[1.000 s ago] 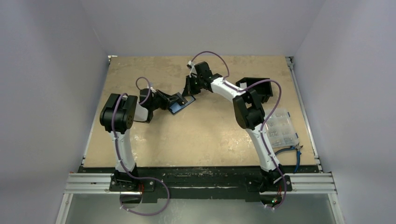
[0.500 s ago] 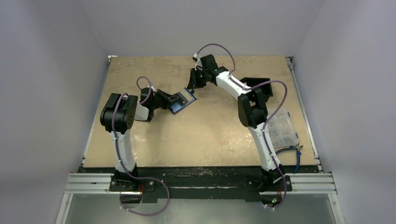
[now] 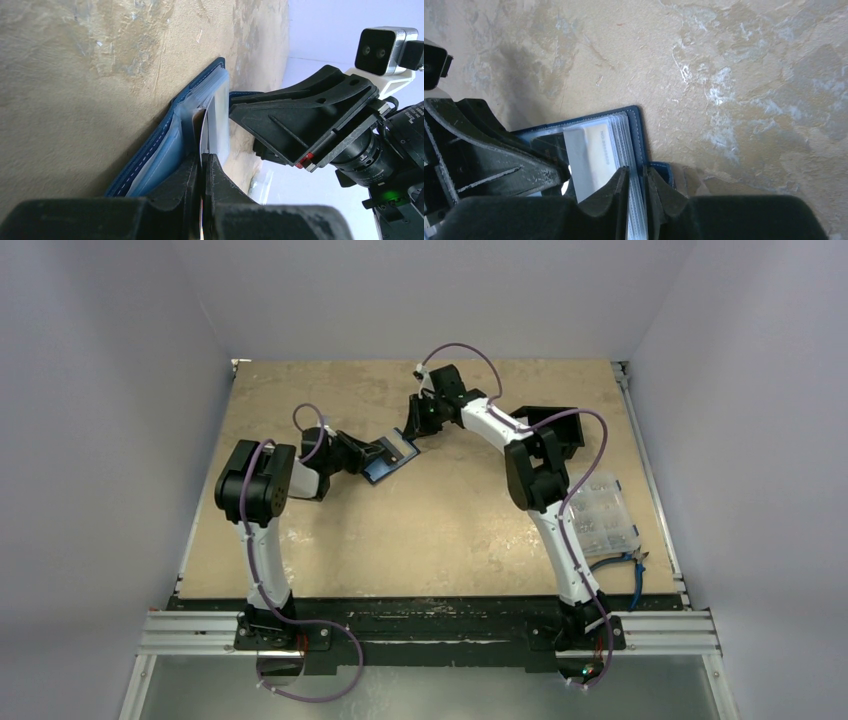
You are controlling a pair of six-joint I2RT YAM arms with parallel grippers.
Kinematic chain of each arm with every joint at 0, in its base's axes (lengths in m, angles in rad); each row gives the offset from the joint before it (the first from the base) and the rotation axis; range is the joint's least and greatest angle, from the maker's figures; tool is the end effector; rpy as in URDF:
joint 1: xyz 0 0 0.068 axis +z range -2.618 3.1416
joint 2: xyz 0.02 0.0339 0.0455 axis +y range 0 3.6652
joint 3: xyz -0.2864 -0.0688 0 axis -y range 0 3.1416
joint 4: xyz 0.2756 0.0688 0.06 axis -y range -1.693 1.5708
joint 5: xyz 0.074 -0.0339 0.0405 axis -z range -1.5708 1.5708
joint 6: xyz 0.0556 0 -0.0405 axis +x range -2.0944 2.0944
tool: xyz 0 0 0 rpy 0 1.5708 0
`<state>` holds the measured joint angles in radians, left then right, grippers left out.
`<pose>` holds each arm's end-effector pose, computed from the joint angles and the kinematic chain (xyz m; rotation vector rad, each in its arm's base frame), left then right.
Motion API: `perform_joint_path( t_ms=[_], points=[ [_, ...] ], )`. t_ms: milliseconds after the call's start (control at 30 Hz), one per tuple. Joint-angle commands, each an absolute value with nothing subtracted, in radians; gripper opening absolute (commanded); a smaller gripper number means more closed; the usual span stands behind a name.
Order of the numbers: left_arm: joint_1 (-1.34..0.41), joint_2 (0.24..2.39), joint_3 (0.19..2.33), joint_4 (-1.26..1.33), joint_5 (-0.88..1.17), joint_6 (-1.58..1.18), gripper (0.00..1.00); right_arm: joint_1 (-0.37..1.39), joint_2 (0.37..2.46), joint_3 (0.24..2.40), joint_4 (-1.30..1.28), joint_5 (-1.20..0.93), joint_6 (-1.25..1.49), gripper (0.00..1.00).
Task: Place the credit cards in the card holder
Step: Insert the credit card into the card holder.
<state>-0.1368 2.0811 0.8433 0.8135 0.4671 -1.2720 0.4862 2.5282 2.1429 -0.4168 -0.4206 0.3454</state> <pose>0.4120 -0.0820 0.0717 -0.8961 2.0327 -1.3160 0.5365 0.3092 0.1407 -0.3848 2.4382 0.8820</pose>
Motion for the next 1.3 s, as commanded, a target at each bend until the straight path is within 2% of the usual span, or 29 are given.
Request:
perform_joint_path(
  t_ms=[0,233,300,467,633,833,1167,1233,1267],
  points=[
    [-0.162,2.093,0.862,0.75,0.412,-1.252,0.0,0.5,2.522,2.097,-0.39,-0.445,0.328,0.19],
    [-0.212,2.11,0.899,0.755,0.336,-1.268,0.01,0.518,2.502,2.016,-0.321,-0.497,0.368,0.13],
    [-0.227,2.118,0.908,0.754,0.31,-1.267,0.08,0.518,2.497,2.003,-0.308,-0.501,0.379,0.12],
    [-0.231,2.038,0.853,0.716,0.265,-1.248,0.38,0.517,2.49,2.013,-0.318,-0.509,0.374,0.1],
    [-0.23,1.919,0.847,0.557,0.253,-1.17,0.58,0.517,2.485,2.018,-0.326,-0.499,0.362,0.09],
    [-0.229,1.859,0.867,0.364,0.243,-1.113,0.72,0.515,2.481,2.019,-0.336,-0.484,0.35,0.09],
    [-0.221,1.779,0.883,0.177,0.19,-1.063,0.84,0.509,2.477,2.036,-0.361,-0.479,0.332,0.12],
    [-0.221,1.768,0.901,0.127,0.193,-1.055,0.94,0.509,2.479,2.04,-0.363,-0.479,0.331,0.12],
    [-0.222,1.766,0.912,0.101,0.195,-1.05,0.96,0.509,2.479,2.04,-0.362,-0.479,0.33,0.12]
  ],
)
